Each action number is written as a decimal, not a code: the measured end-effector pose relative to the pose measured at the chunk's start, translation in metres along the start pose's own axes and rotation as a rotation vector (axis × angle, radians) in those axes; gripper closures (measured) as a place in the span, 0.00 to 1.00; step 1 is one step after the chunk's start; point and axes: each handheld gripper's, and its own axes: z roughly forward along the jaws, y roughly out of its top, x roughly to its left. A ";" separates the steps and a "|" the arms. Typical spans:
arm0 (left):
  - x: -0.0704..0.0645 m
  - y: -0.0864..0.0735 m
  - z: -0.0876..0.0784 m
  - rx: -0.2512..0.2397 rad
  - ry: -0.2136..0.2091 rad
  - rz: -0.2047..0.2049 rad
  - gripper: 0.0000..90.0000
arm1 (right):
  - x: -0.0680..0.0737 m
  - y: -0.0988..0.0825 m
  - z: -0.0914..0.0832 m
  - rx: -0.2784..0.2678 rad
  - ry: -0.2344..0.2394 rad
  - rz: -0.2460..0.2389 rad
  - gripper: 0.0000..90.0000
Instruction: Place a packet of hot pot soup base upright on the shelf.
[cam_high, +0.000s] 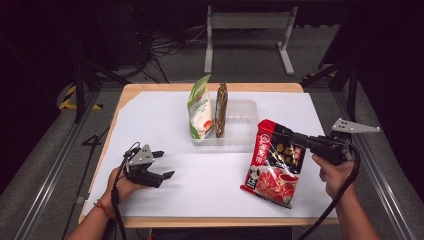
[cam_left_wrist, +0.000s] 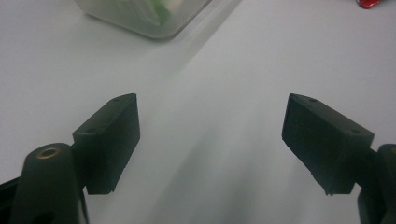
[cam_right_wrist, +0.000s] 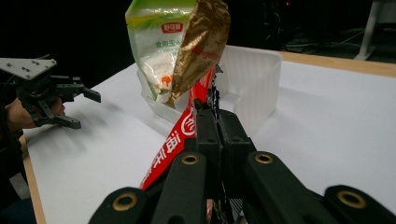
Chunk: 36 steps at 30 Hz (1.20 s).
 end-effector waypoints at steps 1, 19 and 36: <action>0.000 0.000 0.000 0.002 0.001 0.003 0.22 | 0.002 0.002 0.000 -0.005 0.008 -0.003 0.99; 0.002 -0.002 -0.006 -0.017 0.012 -0.012 0.22 | 0.041 0.042 0.005 -0.041 -0.005 -0.152 0.99; 0.000 -0.001 -0.007 -0.019 0.021 -0.013 0.21 | 0.046 0.064 -0.011 -0.114 -0.055 -0.185 0.99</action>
